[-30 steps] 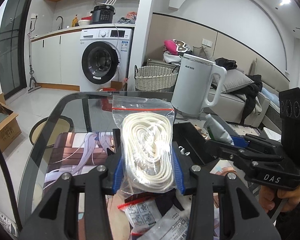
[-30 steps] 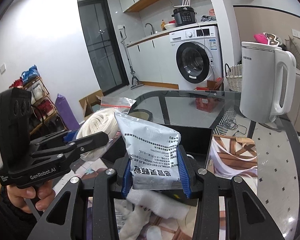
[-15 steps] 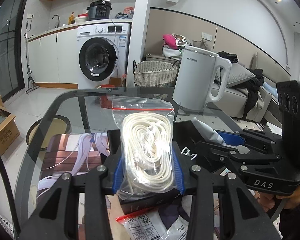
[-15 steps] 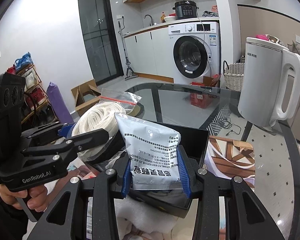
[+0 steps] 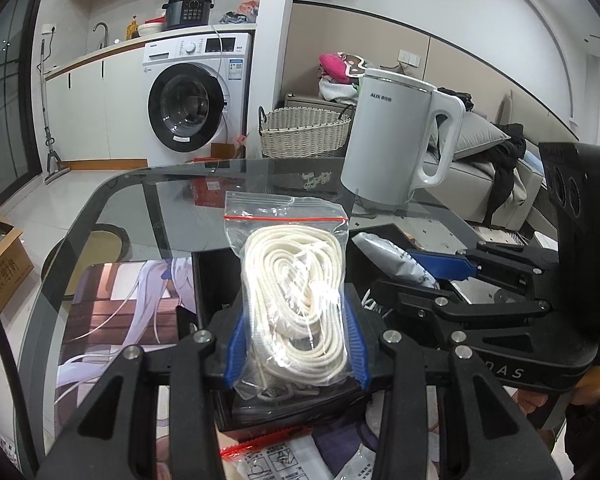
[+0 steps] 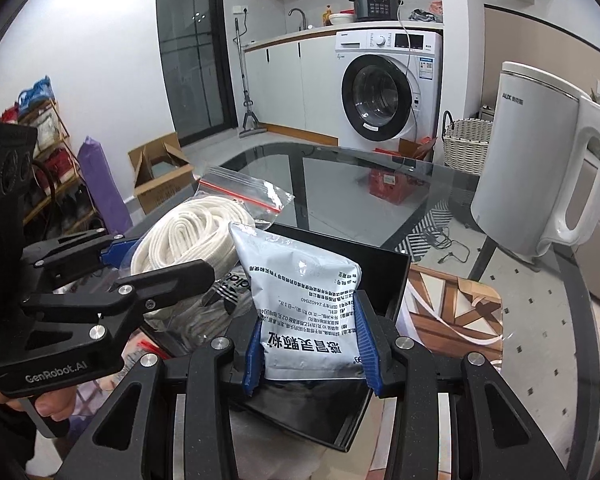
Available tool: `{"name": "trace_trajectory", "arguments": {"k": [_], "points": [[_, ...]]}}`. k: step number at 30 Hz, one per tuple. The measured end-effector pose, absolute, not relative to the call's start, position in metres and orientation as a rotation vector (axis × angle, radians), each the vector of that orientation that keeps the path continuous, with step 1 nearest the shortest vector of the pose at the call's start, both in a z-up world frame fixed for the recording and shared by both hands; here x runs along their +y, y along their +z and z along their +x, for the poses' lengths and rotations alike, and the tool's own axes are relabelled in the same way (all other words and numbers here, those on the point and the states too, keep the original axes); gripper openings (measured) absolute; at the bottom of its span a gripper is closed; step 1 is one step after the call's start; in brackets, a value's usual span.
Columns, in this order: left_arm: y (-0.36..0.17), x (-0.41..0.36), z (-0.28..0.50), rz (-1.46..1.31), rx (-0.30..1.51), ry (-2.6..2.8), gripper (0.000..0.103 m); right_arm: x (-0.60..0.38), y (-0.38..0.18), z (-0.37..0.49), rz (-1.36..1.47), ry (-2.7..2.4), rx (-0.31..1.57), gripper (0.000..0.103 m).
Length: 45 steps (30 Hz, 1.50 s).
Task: Organize soft objects
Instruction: 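Drop the sachet into the black box with the right tool while the left drops the rope bag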
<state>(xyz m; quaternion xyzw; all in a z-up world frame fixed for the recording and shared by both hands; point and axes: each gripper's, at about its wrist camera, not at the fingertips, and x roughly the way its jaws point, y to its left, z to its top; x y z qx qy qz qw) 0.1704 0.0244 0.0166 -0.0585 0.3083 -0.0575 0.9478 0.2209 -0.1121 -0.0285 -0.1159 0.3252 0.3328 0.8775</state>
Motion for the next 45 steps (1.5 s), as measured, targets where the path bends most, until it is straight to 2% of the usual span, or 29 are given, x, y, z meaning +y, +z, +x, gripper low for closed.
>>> {"name": "trace_trajectory", "arguments": {"k": [8,10,16,25,29,31,32,33,35,37,38,39,41,45], "points": [[0.012,0.022,0.176,-0.108,0.647,-0.127,0.041,-0.097,-0.034,0.223,-0.321,0.659,0.693,0.042],[0.011,0.022,0.177,-0.108,0.65,-0.129,0.041,-0.095,-0.033,0.221,-0.34,0.654,0.682,0.051],[0.01,0.025,0.177,-0.112,0.65,-0.131,0.041,-0.111,-0.022,0.213,-0.315,0.65,0.638,0.067],[0.009,0.024,0.175,-0.117,0.653,-0.14,0.041,-0.121,-0.012,0.203,-0.3,0.639,0.602,0.067],[0.011,0.026,0.17,-0.124,0.652,-0.139,0.041,-0.119,-0.018,0.21,-0.316,0.615,0.634,0.071],[0.013,0.027,0.167,-0.125,0.659,-0.131,0.048,-0.116,-0.022,0.214,-0.322,0.603,0.65,0.073],[0.014,0.027,0.165,-0.126,0.663,-0.125,0.059,-0.116,-0.023,0.215,-0.315,0.601,0.655,0.073],[0.015,0.028,0.161,-0.125,0.661,-0.117,0.065,-0.117,-0.023,0.215,-0.306,0.607,0.657,0.074],[0.016,0.03,0.153,-0.122,0.65,-0.111,0.068,-0.121,-0.022,0.211,-0.282,0.627,0.659,0.082],[0.018,0.032,0.145,-0.125,0.643,-0.121,0.082,-0.129,-0.018,0.205,-0.25,0.635,0.651,0.089],[0.019,0.033,0.14,-0.123,0.638,-0.113,0.096,-0.135,-0.016,0.202,-0.226,0.641,0.65,0.091],[0.02,0.033,0.134,-0.117,0.624,-0.099,0.103,-0.14,-0.015,0.2,-0.207,0.647,0.655,0.097],[0.022,0.034,0.123,-0.101,0.599,-0.089,0.103,-0.152,-0.014,0.192,-0.165,0.65,0.658,0.102],[0.02,0.038,0.109,-0.097,0.601,-0.054,0.103,-0.171,-0.016,0.172,-0.105,0.662,0.68,0.102]]}}
